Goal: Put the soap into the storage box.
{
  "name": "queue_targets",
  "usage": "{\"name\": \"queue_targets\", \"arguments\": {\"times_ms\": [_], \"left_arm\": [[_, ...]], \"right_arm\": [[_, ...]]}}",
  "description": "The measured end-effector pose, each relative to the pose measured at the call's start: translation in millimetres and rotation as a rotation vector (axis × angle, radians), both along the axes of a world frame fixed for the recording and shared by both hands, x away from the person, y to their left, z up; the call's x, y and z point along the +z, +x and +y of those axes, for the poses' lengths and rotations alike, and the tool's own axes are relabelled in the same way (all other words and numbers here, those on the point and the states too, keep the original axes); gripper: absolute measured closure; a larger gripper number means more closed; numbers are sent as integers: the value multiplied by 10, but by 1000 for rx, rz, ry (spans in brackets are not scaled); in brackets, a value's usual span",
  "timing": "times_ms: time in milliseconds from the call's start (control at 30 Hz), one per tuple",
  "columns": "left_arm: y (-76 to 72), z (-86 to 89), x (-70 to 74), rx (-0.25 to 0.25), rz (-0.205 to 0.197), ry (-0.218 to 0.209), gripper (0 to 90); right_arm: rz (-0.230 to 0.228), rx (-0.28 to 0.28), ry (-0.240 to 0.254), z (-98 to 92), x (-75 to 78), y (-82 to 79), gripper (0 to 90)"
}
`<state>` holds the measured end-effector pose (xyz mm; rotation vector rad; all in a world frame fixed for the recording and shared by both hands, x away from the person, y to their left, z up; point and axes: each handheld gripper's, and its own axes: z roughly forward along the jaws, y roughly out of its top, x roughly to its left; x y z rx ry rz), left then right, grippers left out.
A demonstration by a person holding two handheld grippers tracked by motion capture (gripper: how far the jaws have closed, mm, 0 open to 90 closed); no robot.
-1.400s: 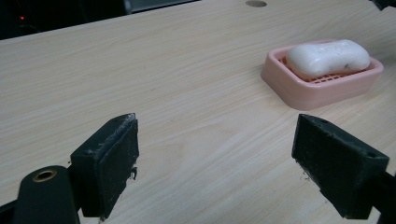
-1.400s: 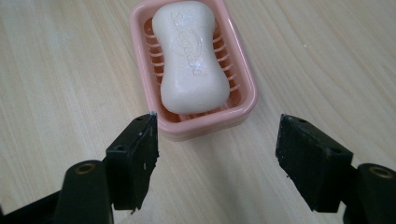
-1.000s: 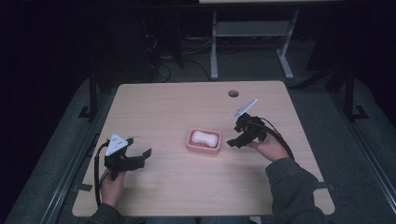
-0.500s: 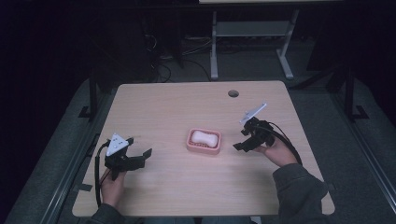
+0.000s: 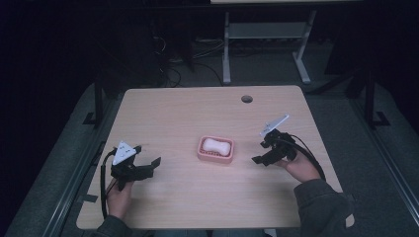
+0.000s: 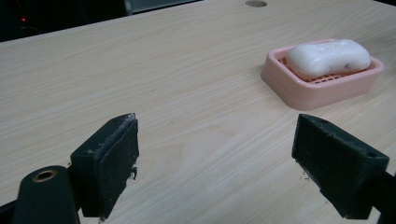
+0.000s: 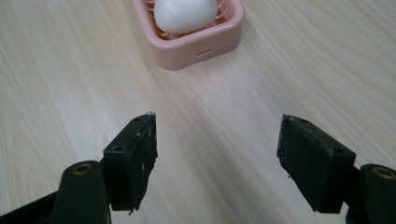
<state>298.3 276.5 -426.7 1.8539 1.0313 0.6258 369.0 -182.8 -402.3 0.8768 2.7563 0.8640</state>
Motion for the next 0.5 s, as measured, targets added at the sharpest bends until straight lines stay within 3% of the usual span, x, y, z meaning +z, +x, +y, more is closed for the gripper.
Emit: {"name": "queue_targets", "arguments": {"times_ms": [500], "left_arm": [[1,-3,-3,-4,5,13,146]], "right_arm": [[8,-37,14,-264,-99,-172,280]]}}
